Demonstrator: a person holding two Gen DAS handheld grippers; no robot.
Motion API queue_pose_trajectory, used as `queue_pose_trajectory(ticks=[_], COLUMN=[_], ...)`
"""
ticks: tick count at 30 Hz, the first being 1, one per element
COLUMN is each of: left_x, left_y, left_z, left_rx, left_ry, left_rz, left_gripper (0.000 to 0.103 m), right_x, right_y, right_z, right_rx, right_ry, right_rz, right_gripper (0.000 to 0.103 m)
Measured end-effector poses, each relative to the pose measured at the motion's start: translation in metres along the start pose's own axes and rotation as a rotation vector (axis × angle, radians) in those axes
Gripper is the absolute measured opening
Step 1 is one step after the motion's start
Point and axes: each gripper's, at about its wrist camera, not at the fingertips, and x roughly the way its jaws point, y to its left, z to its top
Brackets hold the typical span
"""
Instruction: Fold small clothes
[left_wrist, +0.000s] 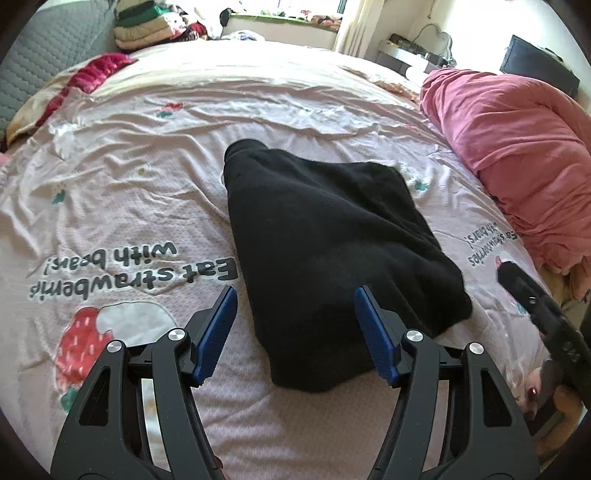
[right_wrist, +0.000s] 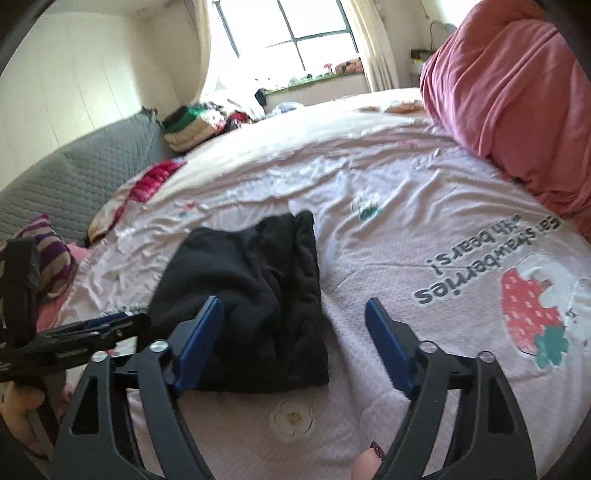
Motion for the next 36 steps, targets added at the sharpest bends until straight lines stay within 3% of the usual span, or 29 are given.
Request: queue_pose_trajectory(ticks=[2,4,8,20,36], left_x=[-0.009,-0.019,-0.036,-0.066,-0.036], left_y=[-0.001,-0.002,0.002,0.014,0.037], left_z=[-0.003,-0.008,-0.018,-0.052,-0.095], left_rx=[0.003,0.013,0.008,0.043,0.004], left_ry=[-0.019,-0.039,-0.068,-0.12,-0.044], left_rz=[-0.003,0.003,0.003,0.01,0.035], left_gripper=[0.074,0.075,0.093,0.093,0.093], right_x=[-0.014,-0.028,-0.052,-0.073,-0.042], right_y=[0.006,0.013,0.024,0.048,0.045], right_z=[-0.001,-0.003,-0.008,-0.044,-0.1], right_rx=[-0.018,-0.045,-0.082,-0.166,-0.186], right_ry=[-0.029,-0.063,-0.131,-0.157,-0.041], right_rz=[0.004,-0.001,-0.001,-0.038,-0.137], right_gripper=[0.091,0.096,0.098,0.098,0.098])
